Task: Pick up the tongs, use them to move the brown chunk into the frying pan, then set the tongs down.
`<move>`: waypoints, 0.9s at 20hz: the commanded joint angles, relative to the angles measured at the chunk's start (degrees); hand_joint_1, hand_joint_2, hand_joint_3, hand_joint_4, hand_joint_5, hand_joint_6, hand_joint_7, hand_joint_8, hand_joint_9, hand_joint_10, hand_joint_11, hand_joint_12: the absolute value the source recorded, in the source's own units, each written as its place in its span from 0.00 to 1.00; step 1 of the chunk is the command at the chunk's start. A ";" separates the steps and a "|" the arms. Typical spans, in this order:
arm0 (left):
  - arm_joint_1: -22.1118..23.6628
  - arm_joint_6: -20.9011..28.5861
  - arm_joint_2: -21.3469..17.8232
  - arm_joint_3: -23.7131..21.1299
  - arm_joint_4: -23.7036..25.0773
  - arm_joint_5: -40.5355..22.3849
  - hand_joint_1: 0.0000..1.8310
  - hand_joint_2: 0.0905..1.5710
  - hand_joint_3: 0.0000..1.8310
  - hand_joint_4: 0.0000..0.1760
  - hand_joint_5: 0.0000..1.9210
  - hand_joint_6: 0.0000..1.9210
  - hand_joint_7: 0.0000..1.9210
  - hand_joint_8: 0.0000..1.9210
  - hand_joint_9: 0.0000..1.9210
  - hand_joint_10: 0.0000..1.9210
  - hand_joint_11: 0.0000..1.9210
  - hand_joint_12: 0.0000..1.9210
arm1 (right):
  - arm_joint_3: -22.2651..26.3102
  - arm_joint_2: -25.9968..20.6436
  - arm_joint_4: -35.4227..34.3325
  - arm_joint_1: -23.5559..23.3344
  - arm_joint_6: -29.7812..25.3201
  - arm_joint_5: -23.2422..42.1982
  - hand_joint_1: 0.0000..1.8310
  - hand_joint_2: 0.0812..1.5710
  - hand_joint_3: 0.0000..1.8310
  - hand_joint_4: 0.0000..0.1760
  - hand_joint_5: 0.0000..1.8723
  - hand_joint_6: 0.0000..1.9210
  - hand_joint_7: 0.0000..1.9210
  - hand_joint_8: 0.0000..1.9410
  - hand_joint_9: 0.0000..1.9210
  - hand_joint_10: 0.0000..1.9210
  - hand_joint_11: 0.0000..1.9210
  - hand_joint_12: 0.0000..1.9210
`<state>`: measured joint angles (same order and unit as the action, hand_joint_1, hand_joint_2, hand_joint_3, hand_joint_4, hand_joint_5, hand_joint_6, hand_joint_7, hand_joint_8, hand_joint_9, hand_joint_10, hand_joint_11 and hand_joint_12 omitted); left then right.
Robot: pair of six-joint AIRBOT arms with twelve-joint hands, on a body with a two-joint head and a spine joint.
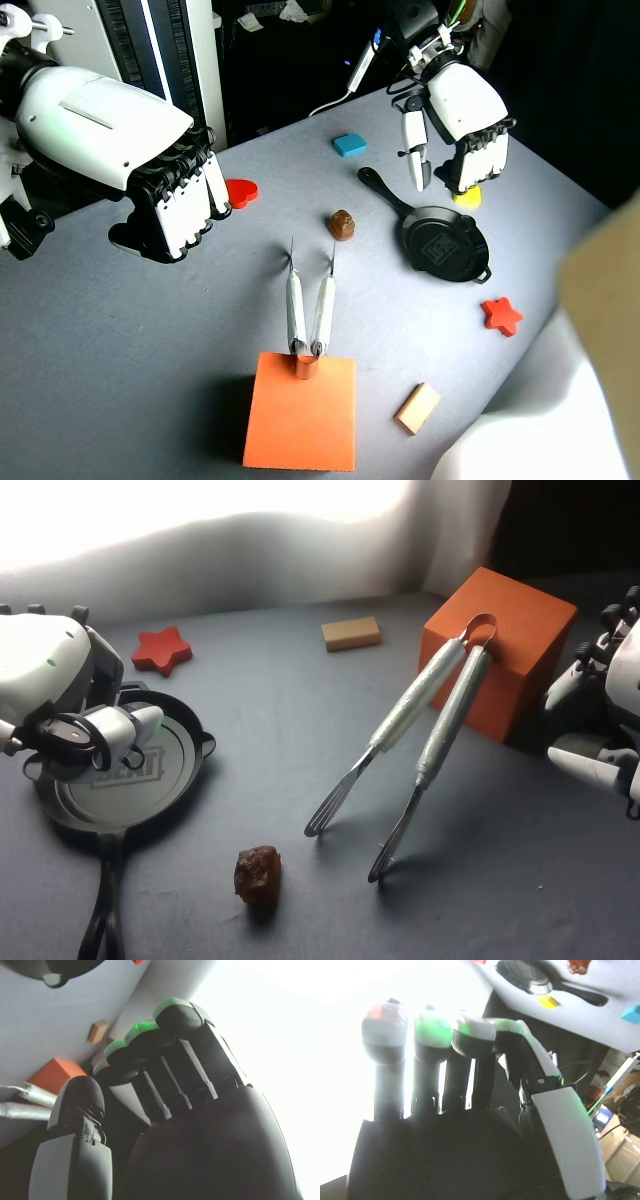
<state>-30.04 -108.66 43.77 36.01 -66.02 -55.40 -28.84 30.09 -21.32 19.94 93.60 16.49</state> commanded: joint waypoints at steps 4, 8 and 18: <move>0.11 -0.60 -0.23 0.00 3.25 -6.09 0.00 0.79 0.00 0.09 0.03 0.00 0.07 0.00 0.07 0.00 0.00 0.27 | 0.01 -0.19 0.79 -1.16 0.20 5.94 0.15 0.73 0.00 0.00 0.08 0.04 0.11 0.00 0.07 0.05 0.00 0.32; -0.78 -2.42 -0.76 -0.56 1.81 -7.14 0.02 0.79 0.00 0.06 0.03 0.00 0.06 0.00 0.06 0.00 0.00 0.28 | -0.95 -0.18 13.42 -1.12 -9.54 6.03 0.15 0.69 0.00 0.00 0.06 0.01 0.07 0.00 0.05 0.03 0.00 0.21; -3.07 -3.93 -0.14 -2.03 -7.14 -11.30 0.02 0.78 0.00 0.06 0.05 0.00 0.09 0.00 0.09 0.00 0.00 0.32 | -13.11 7.67 63.77 -8.98 -56.00 -2.77 0.59 0.53 0.00 0.00 0.00 0.00 0.00 0.00 0.00 0.00 0.00 0.02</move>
<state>-33.23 -113.10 43.79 33.98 -76.12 -61.89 -41.76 38.24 42.30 11.92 38.33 8.34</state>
